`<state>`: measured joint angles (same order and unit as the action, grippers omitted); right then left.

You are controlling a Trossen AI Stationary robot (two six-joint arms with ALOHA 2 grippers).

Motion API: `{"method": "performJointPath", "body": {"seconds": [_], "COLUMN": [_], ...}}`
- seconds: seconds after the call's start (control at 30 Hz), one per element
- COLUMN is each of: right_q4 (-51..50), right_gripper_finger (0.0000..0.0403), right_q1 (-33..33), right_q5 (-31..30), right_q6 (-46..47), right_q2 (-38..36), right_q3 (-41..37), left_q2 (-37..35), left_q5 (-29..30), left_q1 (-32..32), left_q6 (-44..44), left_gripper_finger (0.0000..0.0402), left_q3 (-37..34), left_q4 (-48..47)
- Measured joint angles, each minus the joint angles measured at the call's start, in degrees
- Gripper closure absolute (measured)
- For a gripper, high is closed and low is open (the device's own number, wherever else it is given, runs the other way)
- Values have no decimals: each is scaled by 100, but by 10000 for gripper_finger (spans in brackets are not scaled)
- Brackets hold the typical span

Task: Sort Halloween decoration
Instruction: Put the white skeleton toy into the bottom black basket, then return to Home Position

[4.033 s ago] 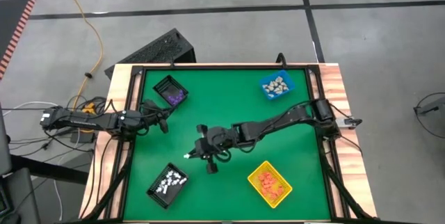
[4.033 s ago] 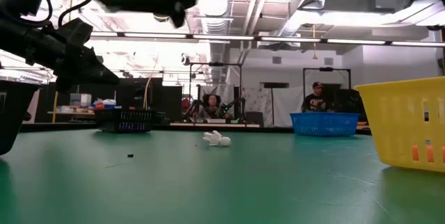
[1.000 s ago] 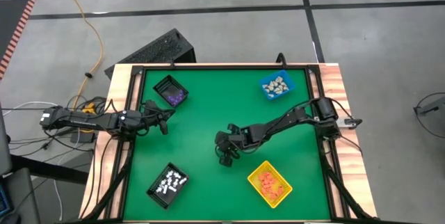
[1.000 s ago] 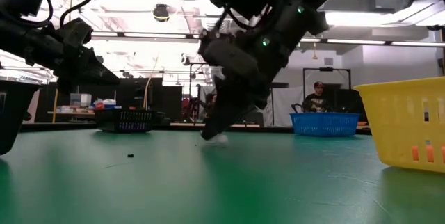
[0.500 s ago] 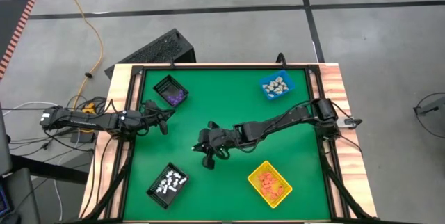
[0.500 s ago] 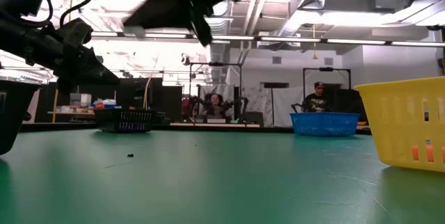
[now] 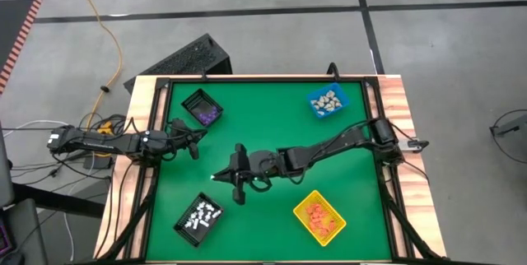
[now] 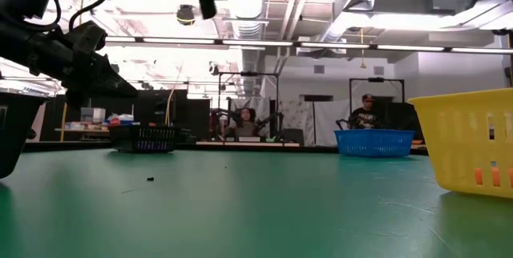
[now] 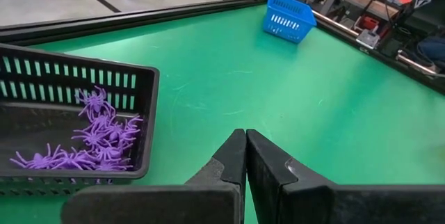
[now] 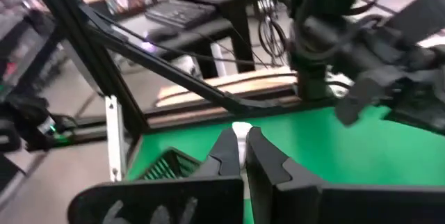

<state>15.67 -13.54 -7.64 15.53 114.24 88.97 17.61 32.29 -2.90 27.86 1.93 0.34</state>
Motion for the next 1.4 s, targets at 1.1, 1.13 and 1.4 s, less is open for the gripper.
{"method": "performJointPath", "body": {"seconds": [1.1, 1.13, 1.4], "right_q4": [-1392, -1361, -1747], "right_gripper_finger": [219, 215, 217], "right_q1": [-195, -169, 38], "right_q5": [947, 947, 945], "right_q6": [313, 388, 454], "right_q2": [2111, 2086, 1205], "right_q3": [2787, 2787, 2787], "left_q2": [0, 0, -14], "left_q5": [-21, -22, -304], "left_q1": [0, 0, 0], "left_q6": [227, 268, 1325], "left_gripper_finger": [401, 402, 401], "left_q3": [2, 2, -7], "left_q4": [6, 6, 274]}}
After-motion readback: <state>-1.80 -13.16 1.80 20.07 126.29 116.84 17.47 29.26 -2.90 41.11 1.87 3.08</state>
